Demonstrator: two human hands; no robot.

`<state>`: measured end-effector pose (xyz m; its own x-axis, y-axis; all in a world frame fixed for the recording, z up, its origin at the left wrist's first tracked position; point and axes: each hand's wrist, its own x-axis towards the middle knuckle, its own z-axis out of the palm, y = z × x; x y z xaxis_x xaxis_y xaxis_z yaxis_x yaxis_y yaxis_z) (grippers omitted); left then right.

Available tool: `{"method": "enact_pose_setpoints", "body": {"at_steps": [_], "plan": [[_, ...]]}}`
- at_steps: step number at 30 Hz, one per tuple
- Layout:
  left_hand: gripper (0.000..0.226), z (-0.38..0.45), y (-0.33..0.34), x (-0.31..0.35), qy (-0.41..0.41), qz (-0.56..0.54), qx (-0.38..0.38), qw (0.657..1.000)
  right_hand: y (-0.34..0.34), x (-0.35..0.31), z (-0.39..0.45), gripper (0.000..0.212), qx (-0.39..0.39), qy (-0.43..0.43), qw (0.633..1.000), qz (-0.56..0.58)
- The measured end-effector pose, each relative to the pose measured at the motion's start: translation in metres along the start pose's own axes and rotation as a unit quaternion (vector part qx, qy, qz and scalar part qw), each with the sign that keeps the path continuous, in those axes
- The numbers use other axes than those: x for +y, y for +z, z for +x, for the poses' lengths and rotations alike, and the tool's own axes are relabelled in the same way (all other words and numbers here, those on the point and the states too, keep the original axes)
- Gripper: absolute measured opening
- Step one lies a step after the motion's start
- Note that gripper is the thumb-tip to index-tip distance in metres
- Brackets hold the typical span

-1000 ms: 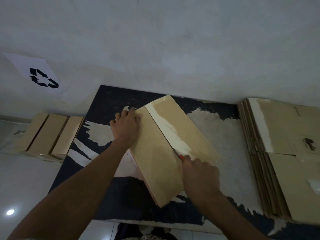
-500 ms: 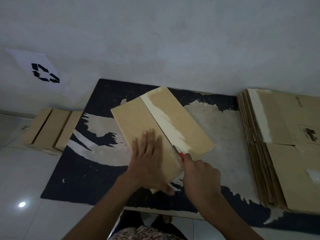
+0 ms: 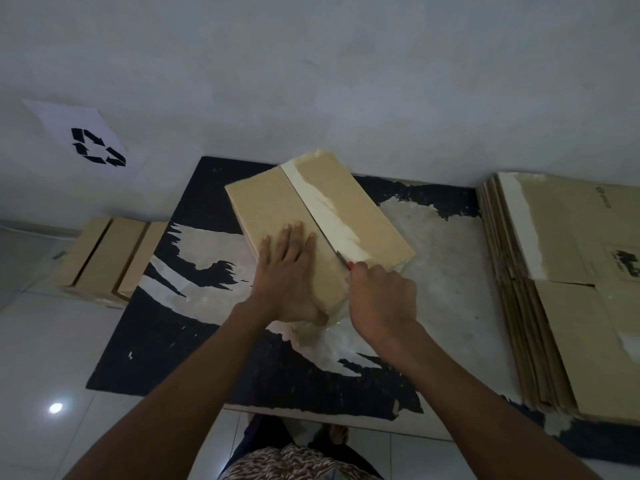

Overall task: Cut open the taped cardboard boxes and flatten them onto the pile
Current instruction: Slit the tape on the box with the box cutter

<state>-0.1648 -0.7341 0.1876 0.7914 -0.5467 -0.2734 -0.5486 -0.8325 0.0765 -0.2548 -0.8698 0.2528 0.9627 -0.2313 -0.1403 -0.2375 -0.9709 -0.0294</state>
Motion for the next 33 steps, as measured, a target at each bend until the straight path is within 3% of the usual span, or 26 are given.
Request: {"method": "enact_pose_setpoints", "body": {"at_steps": [11, 16, 21, 25, 29, 33], "plan": [[0.152, 0.002, 0.007, 0.000, 0.008, 0.010, 0.015, 1.000, 0.016, 0.015, -0.045, 0.036, 0.043, 0.037, 0.997, -0.054], [0.152, 0.003, 0.004, 0.000, 0.019, 0.013, 0.011, 1.000, 0.036, 0.025, -0.056, 0.054, 0.046, 0.027, 0.999, -0.005], [0.158, 0.005, 0.005, -0.004, 0.027, 0.007, 0.009, 1.000, 0.052, 0.023, -0.054, 0.057, 0.053, 0.026, 0.998, -0.009], [0.150, 0.003, 0.001, 0.002, 0.006, -0.017, 0.011, 1.000, 0.061, 0.028, -0.050, 0.042, 0.043, 0.018, 0.999, 0.024], [0.111, 0.000, 0.000, 0.005, 0.020, 0.034, 0.032, 0.999, 0.063, 0.055, -0.043, 0.016, -0.023, 0.000, 0.973, 0.231], [0.126, -0.007, -0.008, -0.018, 0.057, 0.035, -0.022, 0.998, 0.062, 0.065, -0.042, 0.012, -0.004, -0.044, 0.960, 0.276]]}}
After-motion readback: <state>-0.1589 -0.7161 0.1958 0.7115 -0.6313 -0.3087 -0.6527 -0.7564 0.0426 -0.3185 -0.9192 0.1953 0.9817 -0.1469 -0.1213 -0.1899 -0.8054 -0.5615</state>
